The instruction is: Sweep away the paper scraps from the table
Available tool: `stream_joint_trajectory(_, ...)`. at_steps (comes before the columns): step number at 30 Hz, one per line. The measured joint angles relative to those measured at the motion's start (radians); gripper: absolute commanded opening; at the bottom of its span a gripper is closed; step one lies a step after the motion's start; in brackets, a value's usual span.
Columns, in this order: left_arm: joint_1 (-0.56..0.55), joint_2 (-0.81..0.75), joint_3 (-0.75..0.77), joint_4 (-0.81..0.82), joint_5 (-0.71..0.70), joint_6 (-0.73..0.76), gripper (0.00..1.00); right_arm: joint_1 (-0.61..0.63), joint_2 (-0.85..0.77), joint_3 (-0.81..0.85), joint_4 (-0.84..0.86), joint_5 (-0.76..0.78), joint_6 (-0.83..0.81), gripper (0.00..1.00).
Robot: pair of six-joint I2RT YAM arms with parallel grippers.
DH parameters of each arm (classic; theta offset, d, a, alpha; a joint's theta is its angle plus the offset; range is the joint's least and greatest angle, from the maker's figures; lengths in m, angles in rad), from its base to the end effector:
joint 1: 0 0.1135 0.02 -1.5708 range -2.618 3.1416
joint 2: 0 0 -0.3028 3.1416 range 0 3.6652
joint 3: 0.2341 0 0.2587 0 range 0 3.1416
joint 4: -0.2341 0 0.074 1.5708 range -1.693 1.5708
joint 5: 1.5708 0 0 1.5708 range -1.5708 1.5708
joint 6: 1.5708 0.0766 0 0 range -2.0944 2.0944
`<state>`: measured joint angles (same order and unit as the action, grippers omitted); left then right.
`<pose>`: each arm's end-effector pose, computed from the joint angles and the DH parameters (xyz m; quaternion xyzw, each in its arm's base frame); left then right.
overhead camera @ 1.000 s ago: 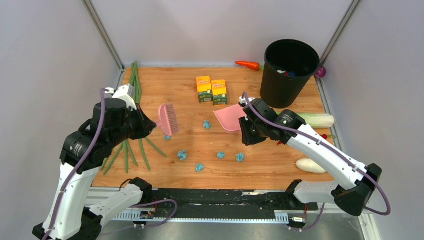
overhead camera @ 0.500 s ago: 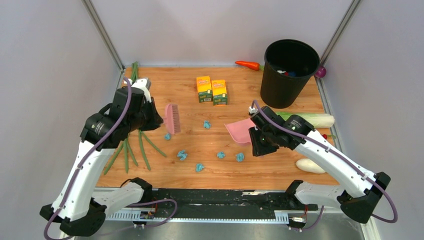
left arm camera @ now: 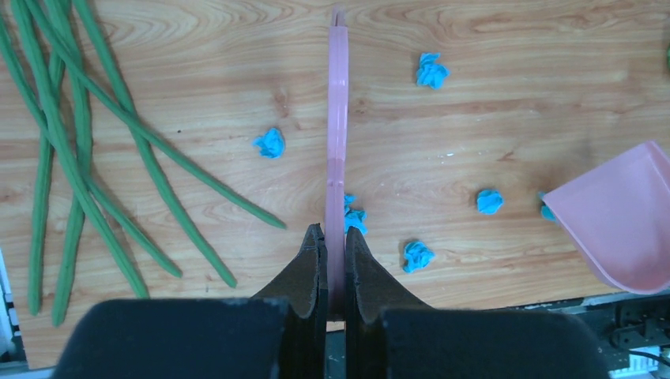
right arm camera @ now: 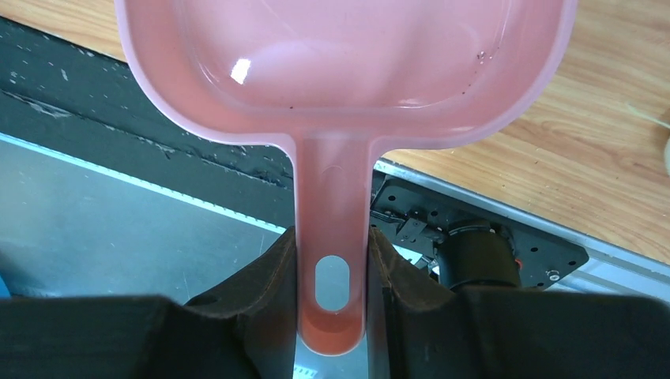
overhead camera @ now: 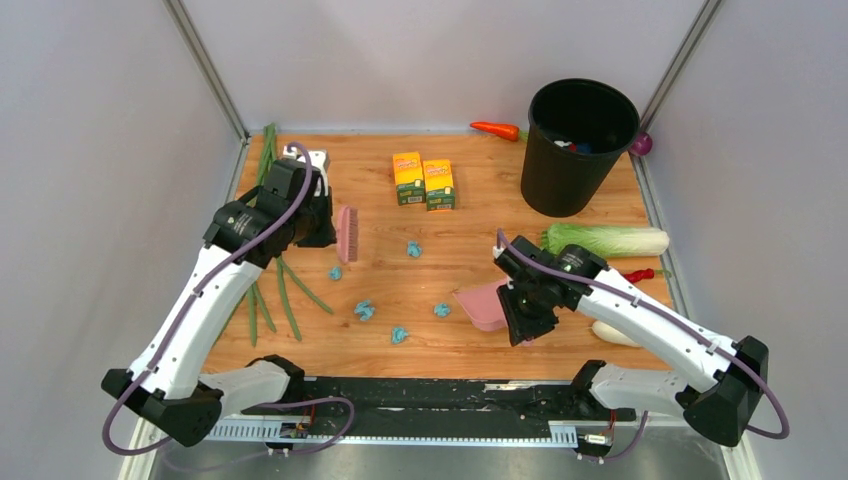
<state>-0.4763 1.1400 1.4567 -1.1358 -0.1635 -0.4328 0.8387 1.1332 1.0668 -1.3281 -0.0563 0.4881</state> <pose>0.1978 -0.0880 0.4148 -0.0098 0.9275 -0.0924 0.3620 0.1125 0.1317 0.2828 -0.1761 0.9800 0.0763 0.0521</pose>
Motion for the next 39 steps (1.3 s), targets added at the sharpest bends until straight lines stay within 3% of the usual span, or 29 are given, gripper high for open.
stream_joint_trajectory(13,0.0,0.046,-0.144,0.093,0.037,0.026,0.0,0.124,0.047,-0.111,0.055,-0.043,0.047,0.0)
stream_joint_trajectory(22,0.0,0.084,-0.156,0.143,0.116,0.027,0.0,0.135,0.045,0.042,0.016,0.004,0.056,0.0)
stream_joint_trajectory(31,-0.018,0.103,-0.161,0.162,0.18,0.032,0.0,0.135,-0.024,0.079,-0.009,0.053,0.148,0.0)
stream_joint_trajectory(39,-0.219,0.128,-0.162,0.238,0.36,0.034,0.0,0.135,-0.082,0.265,-0.021,0.269,0.385,0.0)
